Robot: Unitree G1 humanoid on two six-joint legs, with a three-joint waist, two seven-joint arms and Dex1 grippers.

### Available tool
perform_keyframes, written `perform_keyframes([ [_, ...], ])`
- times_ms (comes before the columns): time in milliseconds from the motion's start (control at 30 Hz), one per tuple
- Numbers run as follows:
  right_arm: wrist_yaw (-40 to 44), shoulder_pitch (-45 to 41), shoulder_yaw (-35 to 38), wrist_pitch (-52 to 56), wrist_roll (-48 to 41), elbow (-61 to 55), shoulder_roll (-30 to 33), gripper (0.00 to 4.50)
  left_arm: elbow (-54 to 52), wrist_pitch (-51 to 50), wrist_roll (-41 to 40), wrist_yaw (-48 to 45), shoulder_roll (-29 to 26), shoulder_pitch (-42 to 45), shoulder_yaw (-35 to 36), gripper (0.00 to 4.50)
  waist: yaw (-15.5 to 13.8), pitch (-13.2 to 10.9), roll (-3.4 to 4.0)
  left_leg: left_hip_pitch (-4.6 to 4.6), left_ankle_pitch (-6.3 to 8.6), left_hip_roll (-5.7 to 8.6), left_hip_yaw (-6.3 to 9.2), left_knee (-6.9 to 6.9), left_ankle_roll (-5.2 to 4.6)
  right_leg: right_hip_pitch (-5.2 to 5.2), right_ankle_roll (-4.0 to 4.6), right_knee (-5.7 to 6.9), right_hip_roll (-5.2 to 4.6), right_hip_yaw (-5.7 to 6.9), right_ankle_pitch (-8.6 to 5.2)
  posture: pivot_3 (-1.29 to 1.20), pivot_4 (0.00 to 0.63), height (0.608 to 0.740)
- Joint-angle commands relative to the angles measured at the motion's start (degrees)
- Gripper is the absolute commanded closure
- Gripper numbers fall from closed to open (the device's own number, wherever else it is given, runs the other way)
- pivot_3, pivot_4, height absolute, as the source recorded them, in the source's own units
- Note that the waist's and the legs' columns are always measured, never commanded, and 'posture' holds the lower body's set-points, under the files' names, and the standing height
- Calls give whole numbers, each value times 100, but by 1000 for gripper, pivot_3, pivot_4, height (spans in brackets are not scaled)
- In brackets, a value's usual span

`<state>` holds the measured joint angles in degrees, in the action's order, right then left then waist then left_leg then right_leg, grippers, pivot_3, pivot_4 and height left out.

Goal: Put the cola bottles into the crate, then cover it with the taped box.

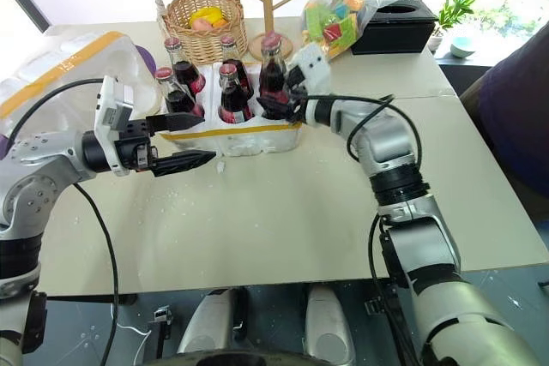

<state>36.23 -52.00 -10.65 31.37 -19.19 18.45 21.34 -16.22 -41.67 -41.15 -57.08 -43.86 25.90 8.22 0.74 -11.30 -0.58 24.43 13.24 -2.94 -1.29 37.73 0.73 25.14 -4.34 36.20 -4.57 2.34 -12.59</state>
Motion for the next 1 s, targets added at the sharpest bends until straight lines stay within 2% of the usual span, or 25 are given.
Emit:
perform_keyframes([
  [33, -15, -30, 86, -128, 264, -14, 3, 249, -90, 129, -46, -4, -150, -4, 293, 0, -2, 0, -1, 1, -1, 0, 0, 1, 1, 0, 0, 0, -1, 0, 0, 0, 150, 740],
  [67, 9, -13, 91, -108, 288, -66, 3, 32, -62, 141, -28, -29, -217, -21, 336, 0, -1, 3, -6, -3, -1, 0, -2, 1, 1, -3, 0, 0, -1, -3, 1, 0, 150, 740],
  [200, 254, 167, 326, 293, 62, -832, 276, 32, 34, 40, -96, -251, -795, -287, 883, 0, 4, 3, -5, -3, -1, -1, -1, -1, 1, 0, 1, 0, 0, -2, 1, 0, 150, 740],
  [333, 613, 493, 888, 1090, -554, -2023, 881, 32, 284, -216, -283, -832, -1705, -811, 1886, 0, -12, -1, -8, -1, -1, 0, -6, -30, 2, 15, -2, -6, -3, -2, 0, 0, 150, 740],
  [400, 791, 640, 1294, 1567, -1004, -2593, 1265, 32, 719, -321, -233, -1249, -2268, -1058, 2460, 0, -12, -3, -8, 2, -1, 0, -8, -47, 3, 26, -2, -8, -3, -2, -1, 0, 150, 740],
  [500, 1065, 862, 2042, 2402, -1779, -3310, 1984, 32, 2238, 147, 668, -2513, -3437, -1787, 3244, 0, 10, -9, -10, -4, -1, -2, -13, -62, 3, 32, 15, -10, -1, 1, -12, 0, 150, 740],
  [533, 1117, 926, 2165, 2555, -1938, -3450, 2136, 32, 2607, 341, 884, -2811, -3668, -1964, 3356, 0, 17, -9, -9, -4, 0, -3, -16, -66, 4, 36, 22, -11, 0, 1, -17, 0, 150, 740],
  [667, 1436, 1164, 2434, 2961, -2549, -3922, 2660, 32, 4762, 1694, 1633, -3048, -4400, -1704, 2716, 0, 12, -8, -8, -22, 1, -7, -25, -72, 6, 34, 38, -11, -6, 1, -39, 0, 150, 740],
  [767, 1634, 1185, 2577, 3014, -2933, -4172, 2858, 32, 5877, 2729, 2262, -3104, -4650, -1154, 1738, 0, 11, -8, -6, -23, 2, -9, -28, -72, 7, 37, 34, -12, -11, 1, -42, 0, 150, 740],
  [900, 1345, 977, 2627, 3120, -3138, -4055, 2819, 32, 6830, 3439, 3220, -3083, -4370, 471, 327, 0, -39, -5, -16, -3, 2, -9, -32, -69, 7, 50, 53, -11, -12, 2, -28, 0, 150, 740],
  [1000, 1229, 958, 2735, 3178, -3303, -3985, 2853, 32, 7557, 3711, 4099, -3035, -3864, 1949, -598, 0, -114, -3, -20, 2, -1, -7, -38, -61, 5, 47, 46, -6, -10, 1, -24, 0, 150, 740],
])
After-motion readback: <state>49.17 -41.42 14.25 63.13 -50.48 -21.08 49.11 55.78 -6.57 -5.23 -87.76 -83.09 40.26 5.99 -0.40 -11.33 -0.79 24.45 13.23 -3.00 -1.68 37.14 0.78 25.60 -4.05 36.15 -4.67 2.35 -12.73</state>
